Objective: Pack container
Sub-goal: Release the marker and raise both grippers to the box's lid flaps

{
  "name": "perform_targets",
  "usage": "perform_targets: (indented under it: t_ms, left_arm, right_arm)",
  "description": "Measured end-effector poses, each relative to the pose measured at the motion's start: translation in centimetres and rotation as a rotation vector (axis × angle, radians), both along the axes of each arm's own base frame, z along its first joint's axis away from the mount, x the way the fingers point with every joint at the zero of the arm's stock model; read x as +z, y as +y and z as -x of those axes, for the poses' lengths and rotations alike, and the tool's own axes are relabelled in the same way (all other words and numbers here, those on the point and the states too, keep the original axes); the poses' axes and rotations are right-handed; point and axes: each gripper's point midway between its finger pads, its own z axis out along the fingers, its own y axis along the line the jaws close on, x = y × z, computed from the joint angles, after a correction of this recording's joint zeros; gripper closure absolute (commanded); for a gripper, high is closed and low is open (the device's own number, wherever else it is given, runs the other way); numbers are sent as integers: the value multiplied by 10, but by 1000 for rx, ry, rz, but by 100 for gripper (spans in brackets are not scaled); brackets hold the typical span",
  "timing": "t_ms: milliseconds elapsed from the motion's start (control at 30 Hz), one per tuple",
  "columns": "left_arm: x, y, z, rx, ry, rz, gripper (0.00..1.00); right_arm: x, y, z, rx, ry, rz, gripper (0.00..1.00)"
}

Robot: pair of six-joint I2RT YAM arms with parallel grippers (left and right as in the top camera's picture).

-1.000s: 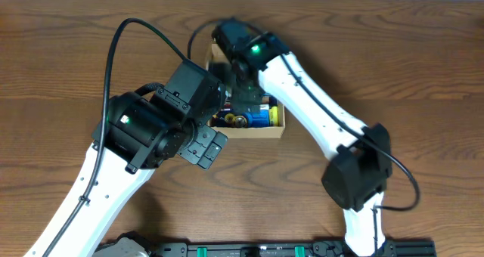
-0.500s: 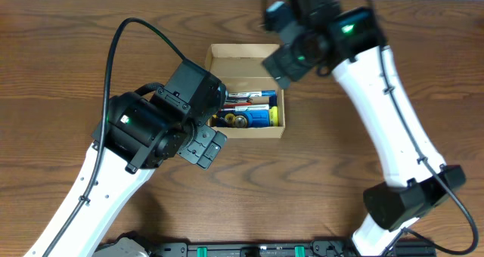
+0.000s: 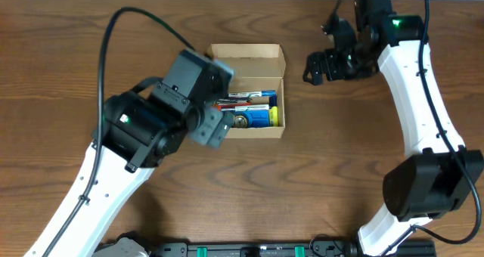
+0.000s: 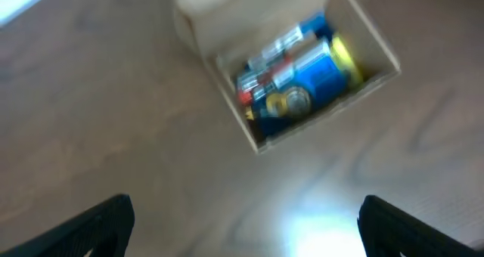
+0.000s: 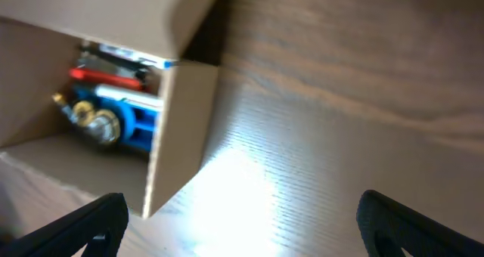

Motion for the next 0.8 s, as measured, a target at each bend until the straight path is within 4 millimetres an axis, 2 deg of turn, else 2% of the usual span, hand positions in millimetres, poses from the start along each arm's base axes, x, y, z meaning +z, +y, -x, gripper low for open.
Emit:
perform_targets:
  t_ms: [167,300,367,500,700,800]
  left_arm:
    - [15,20,-39,103,-69,117,5]
    - [7,46,-67,184,-28,216,5]
    - [-6,56,-81,215,21,260,5]
    - [-49,67,-109,254,157,341,5]
    - [-111,61,-142,249,318,450,1]
    - [-139,54,-155,238,366,488,0]
  right_arm:
    - [-30,-2,-2,-49,17,-18,1]
    - [-48,0,-7,-85,8,-40,3]
    - [-56,1,-12,-112,-10,-52,3]
    - [-71,2,-23,-172,-48,-78,3]
    - [-87,3,-33,-253,-89,-120,6]
    - [-92,4,-40,-280,-120,-142,15]
